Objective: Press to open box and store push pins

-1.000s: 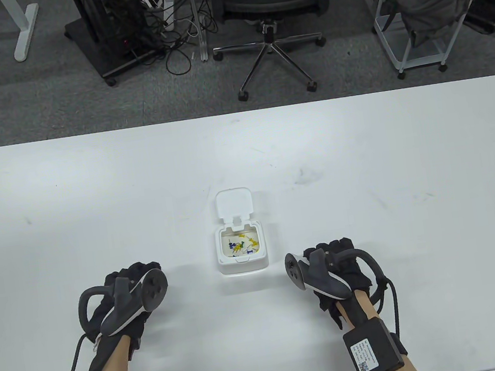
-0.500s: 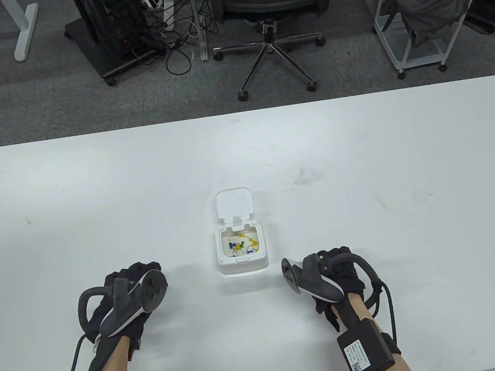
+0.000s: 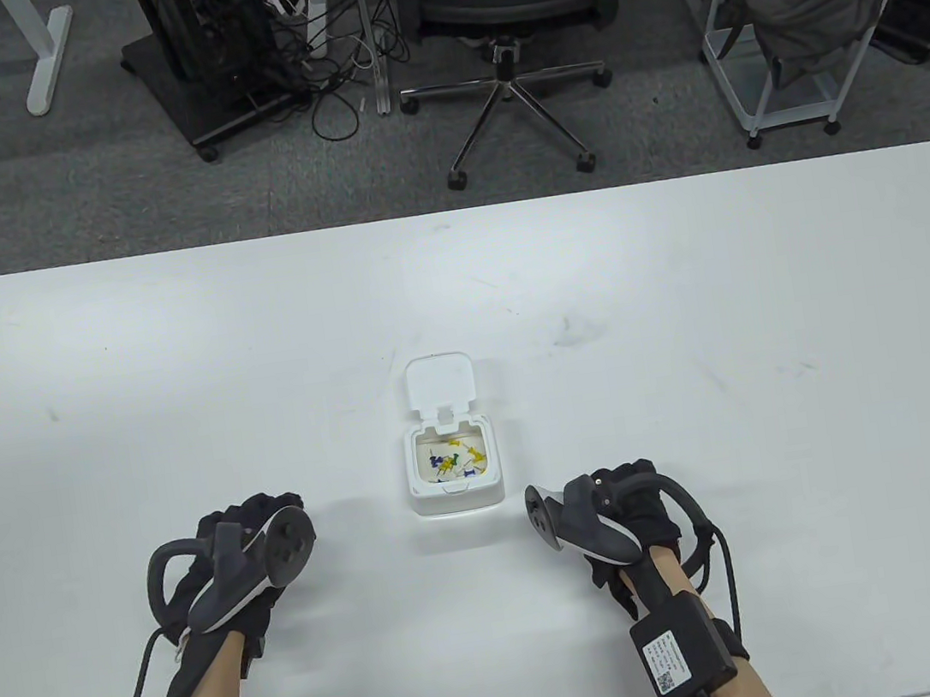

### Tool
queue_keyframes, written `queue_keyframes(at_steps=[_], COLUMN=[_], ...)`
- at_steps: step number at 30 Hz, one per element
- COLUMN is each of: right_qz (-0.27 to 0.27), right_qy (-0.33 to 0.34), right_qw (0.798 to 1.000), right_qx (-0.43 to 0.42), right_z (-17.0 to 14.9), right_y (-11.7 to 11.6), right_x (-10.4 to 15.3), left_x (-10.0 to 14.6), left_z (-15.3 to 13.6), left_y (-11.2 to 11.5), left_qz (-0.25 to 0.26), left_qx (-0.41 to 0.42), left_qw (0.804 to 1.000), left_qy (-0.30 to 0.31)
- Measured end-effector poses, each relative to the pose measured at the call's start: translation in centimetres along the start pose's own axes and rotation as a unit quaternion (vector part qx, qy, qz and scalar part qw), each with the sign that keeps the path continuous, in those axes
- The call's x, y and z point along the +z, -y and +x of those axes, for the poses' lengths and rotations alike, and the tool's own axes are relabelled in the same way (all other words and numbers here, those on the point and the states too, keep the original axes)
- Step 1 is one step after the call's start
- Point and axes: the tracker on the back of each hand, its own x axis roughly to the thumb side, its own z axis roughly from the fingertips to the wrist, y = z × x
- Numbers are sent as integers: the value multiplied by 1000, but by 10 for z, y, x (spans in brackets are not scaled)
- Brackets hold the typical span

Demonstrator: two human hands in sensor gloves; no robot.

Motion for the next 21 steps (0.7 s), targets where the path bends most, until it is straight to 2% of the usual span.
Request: queue_keyframes(at_steps=[5, 13, 21], right_qz=[-20, -63, -75], right_qy=[1, 8, 16], right_qw=[1000, 998, 996], right_qx=[-14, -18, -47], right_z=[-1, 0, 8], right_y=[11, 47, 75], right_x=[-3, -7, -23], left_x=[0, 0, -1], left_z=[0, 1, 2], left_y=[0, 0, -1], left_qz=[-1, 0, -3], left_qx=[-1, -1, -1], left_qw=[1000, 1000, 1000], left_qy=[1, 5, 6])
